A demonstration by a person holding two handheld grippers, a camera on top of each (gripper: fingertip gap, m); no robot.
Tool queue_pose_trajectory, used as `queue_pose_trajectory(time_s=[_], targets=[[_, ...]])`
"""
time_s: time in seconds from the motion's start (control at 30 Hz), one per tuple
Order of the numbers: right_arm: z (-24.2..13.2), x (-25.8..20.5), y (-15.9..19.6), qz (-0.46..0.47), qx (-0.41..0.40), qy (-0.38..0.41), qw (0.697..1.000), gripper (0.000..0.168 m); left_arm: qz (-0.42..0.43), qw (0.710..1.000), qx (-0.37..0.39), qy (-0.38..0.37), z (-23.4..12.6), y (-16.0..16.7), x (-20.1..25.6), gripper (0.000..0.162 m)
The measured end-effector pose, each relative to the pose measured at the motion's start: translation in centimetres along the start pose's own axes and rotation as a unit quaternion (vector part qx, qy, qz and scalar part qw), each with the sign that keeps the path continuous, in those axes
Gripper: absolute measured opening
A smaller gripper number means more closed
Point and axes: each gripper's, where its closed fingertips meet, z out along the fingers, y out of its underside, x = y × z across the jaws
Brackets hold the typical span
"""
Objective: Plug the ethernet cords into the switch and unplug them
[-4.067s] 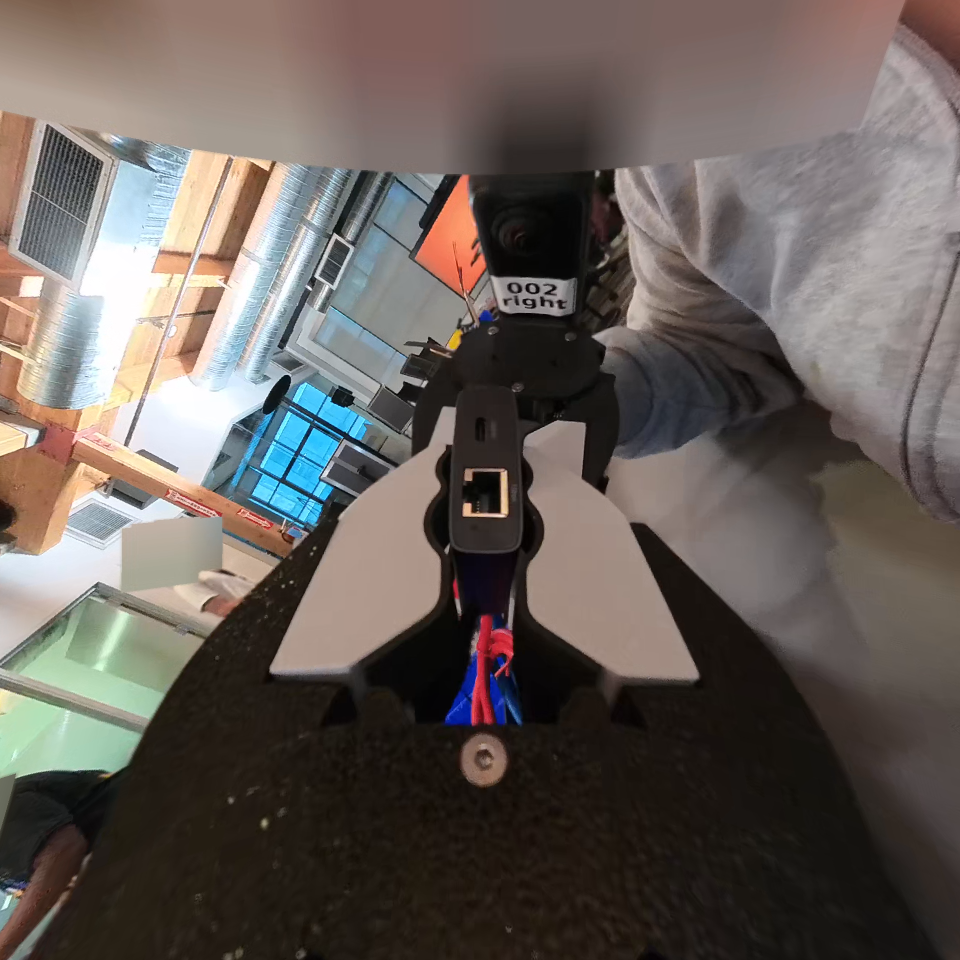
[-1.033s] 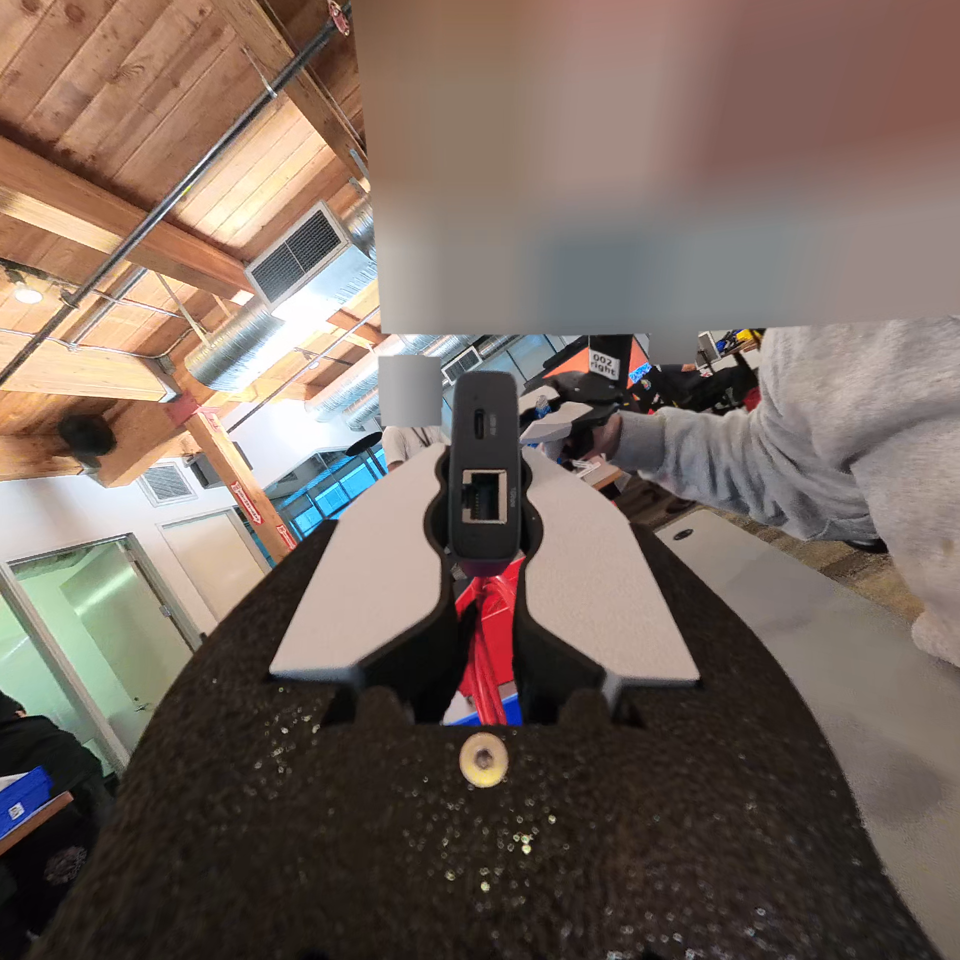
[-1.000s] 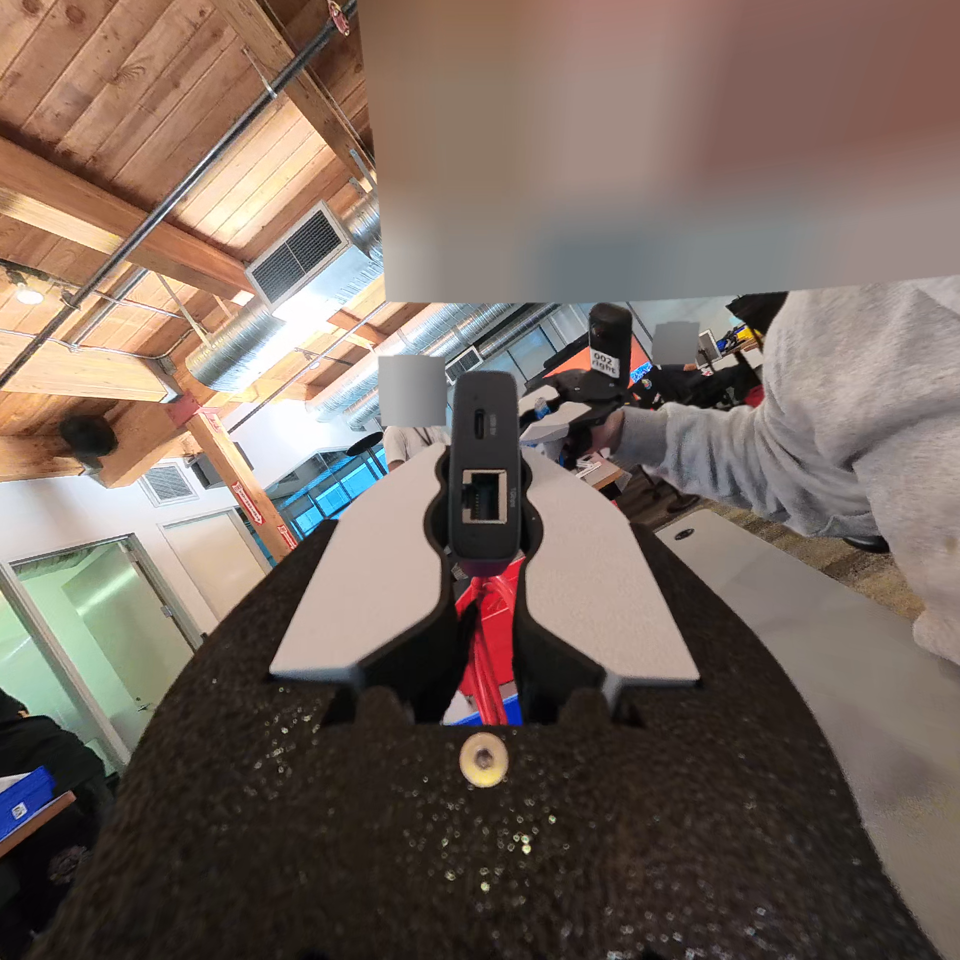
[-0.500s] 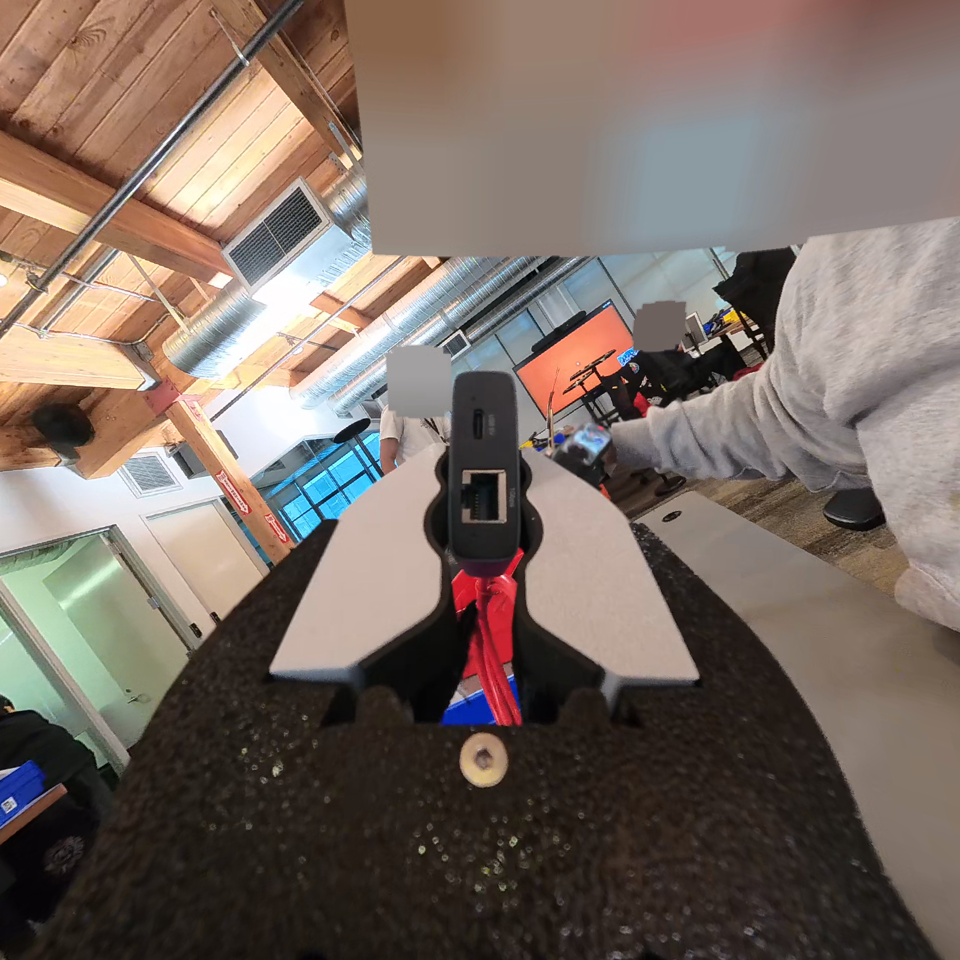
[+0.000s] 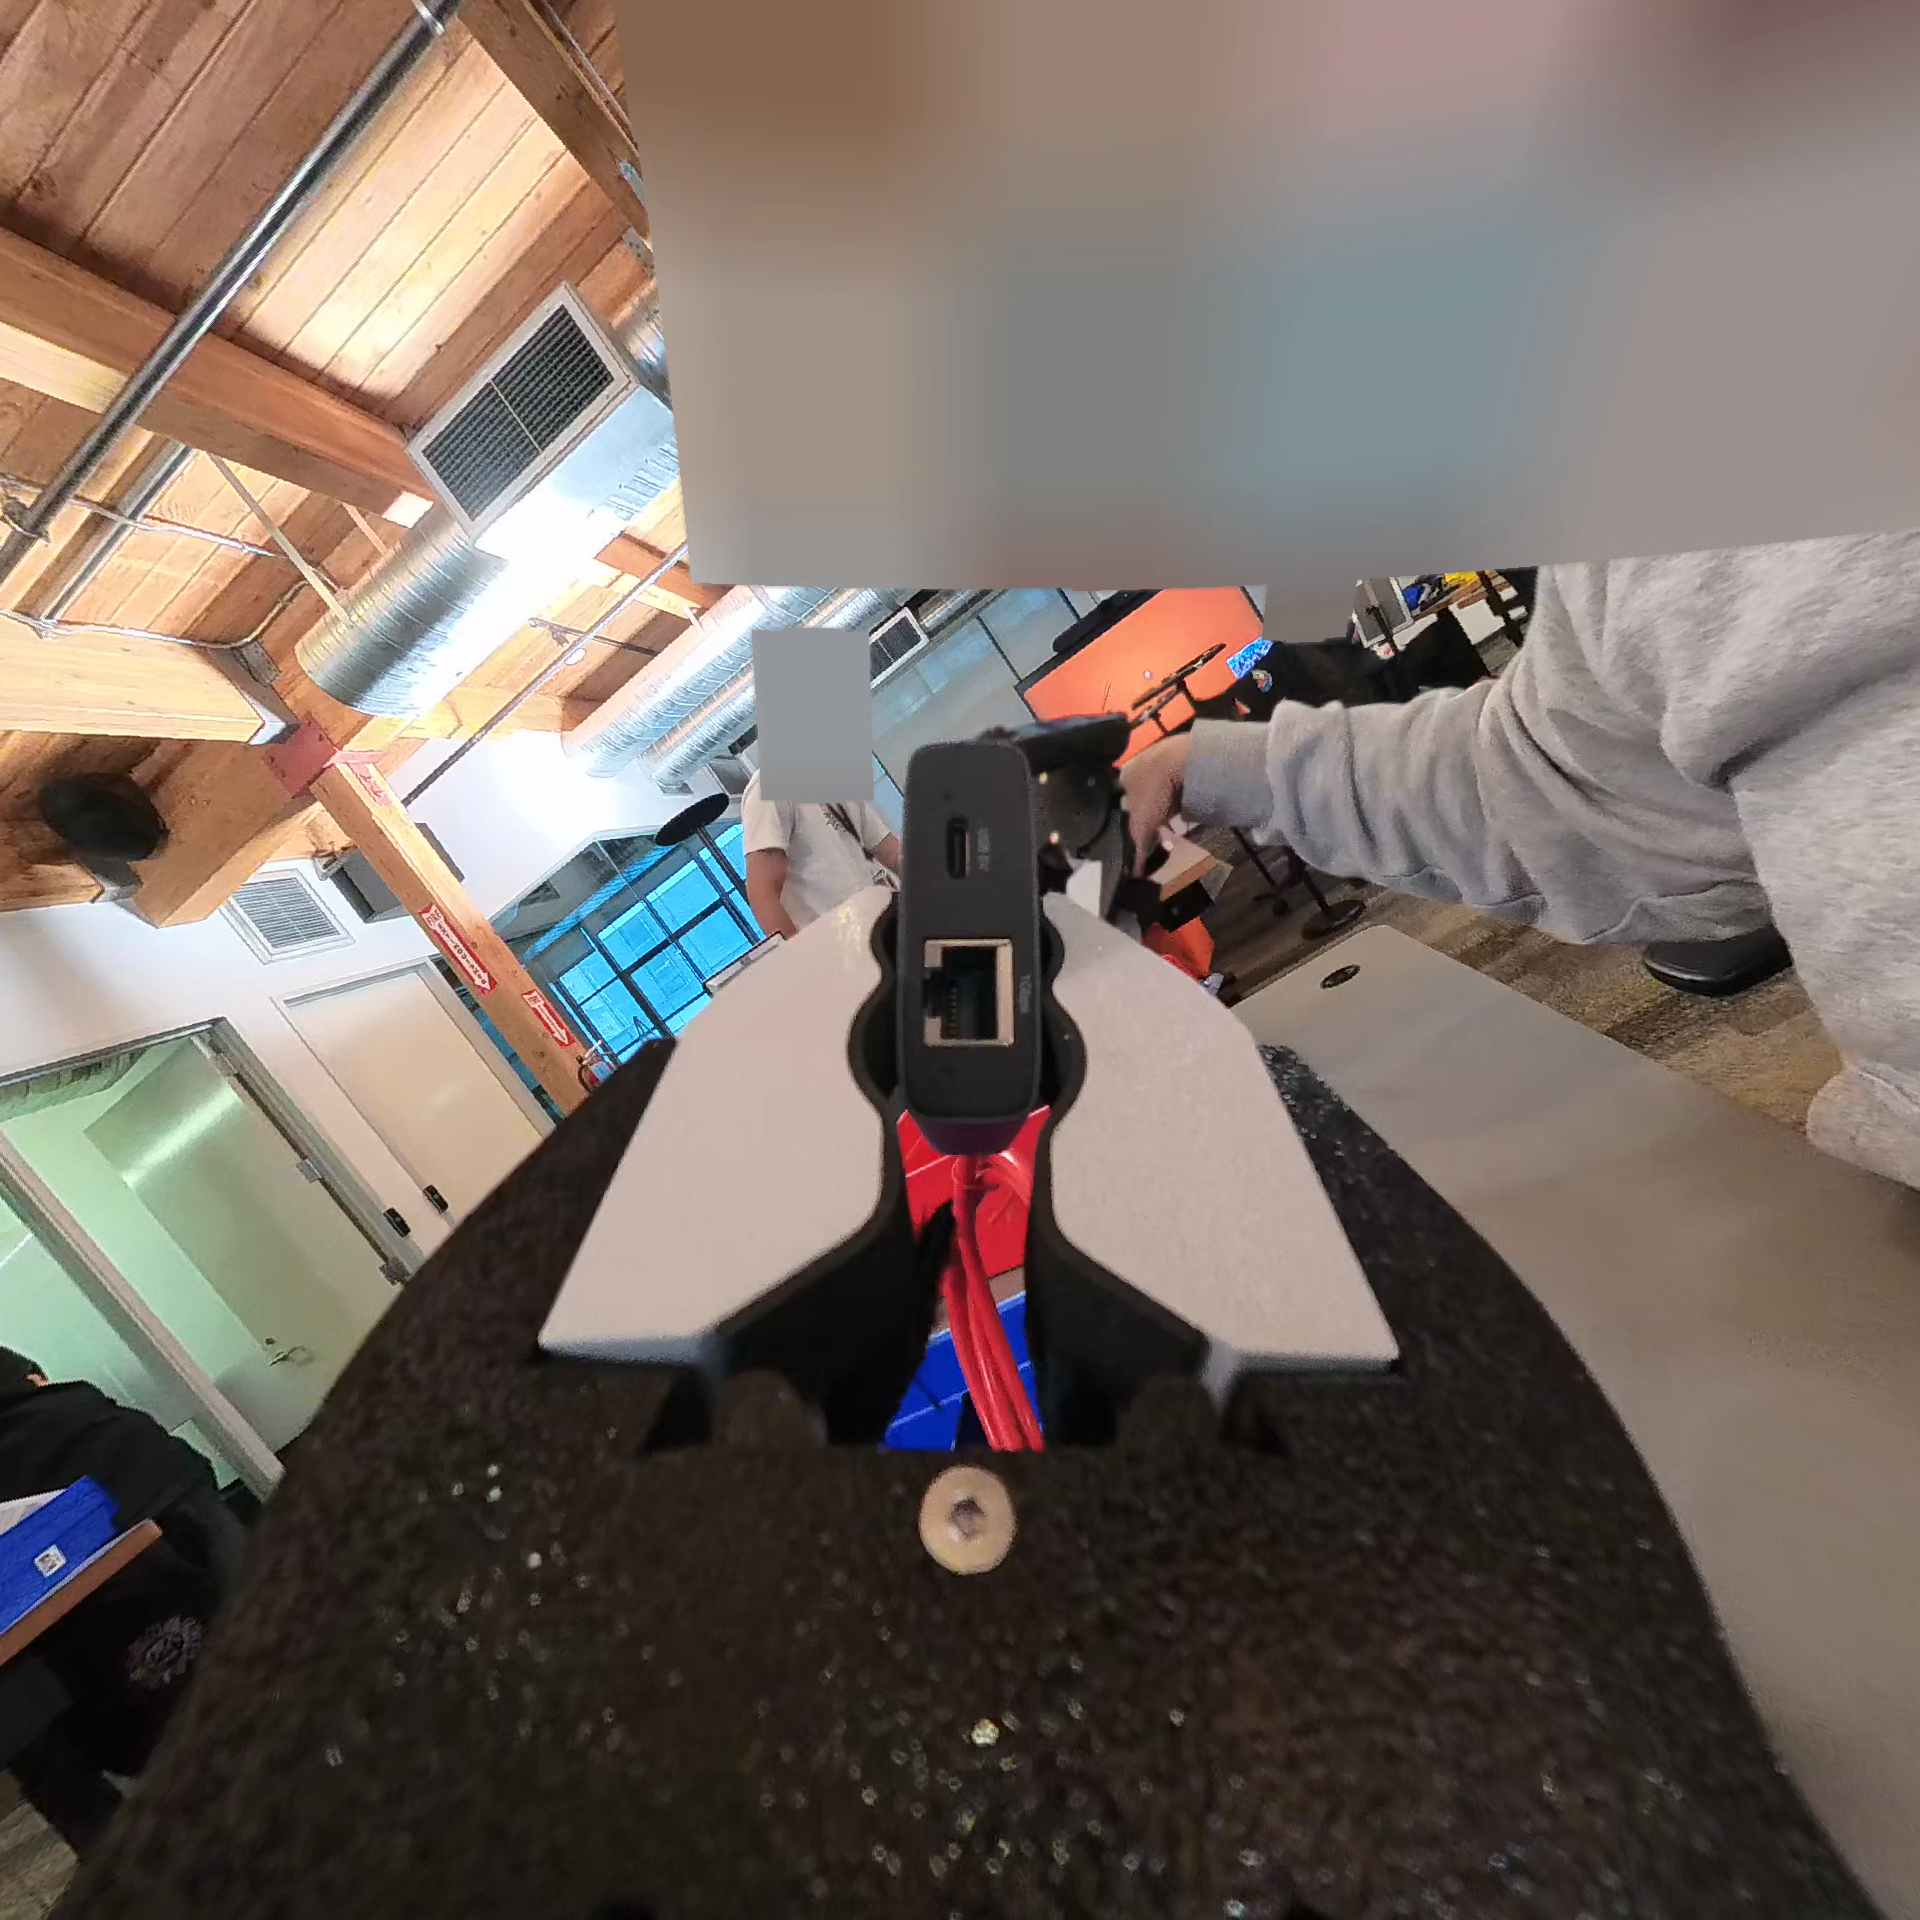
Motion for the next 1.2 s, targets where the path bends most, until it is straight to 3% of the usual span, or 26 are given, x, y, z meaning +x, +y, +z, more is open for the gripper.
queue_pose_trajectory(time_s=[0.1, 0.23, 0.3, 0.43, 0.73, 1.2], targets=[[-1.7, -2.6, -5.9, -0.025, 0.085, -0.006, 0.996, 0.063, -0.012, 1.000, 0.013, 0.002, 0.0, -0.2, 0.0, 0.021], [-2.9, -10.4, -16.2, -0.101, 0.239, -0.011, 0.966, 0.055, -0.019, 1.000, 0.016, 0.011, 0.3, 0.0, 0.5, 0.021], [-2.6, -13.4, -18.9, -0.126, 0.248, 0.012, 0.960, 0.050, -0.024, 0.999, 0.012, 0.019, 0.4, 0.4, 0.8, 0.021], [-3.4, -21.0, -23.4, -0.166, 0.322, -0.074, 0.929, 0.050, -0.040, 0.999, 0.016, 0.032, 0.7, 0.8, 1.4, 0.021], [-2.6, -25.0, -26.8, -0.227, 0.348, -0.051, 0.908, 0.040, -0.028, 0.994, 0.032, 0.096, 1.4, -0.1, 4.1, 0.021], [-2.1, -26.5, -26.2, -0.276, 0.333, 0.000, 0.902, 0.019, 0.064, 0.988, -0.003, 0.140, 2.5, -0.5, 7.1, 0.021]])
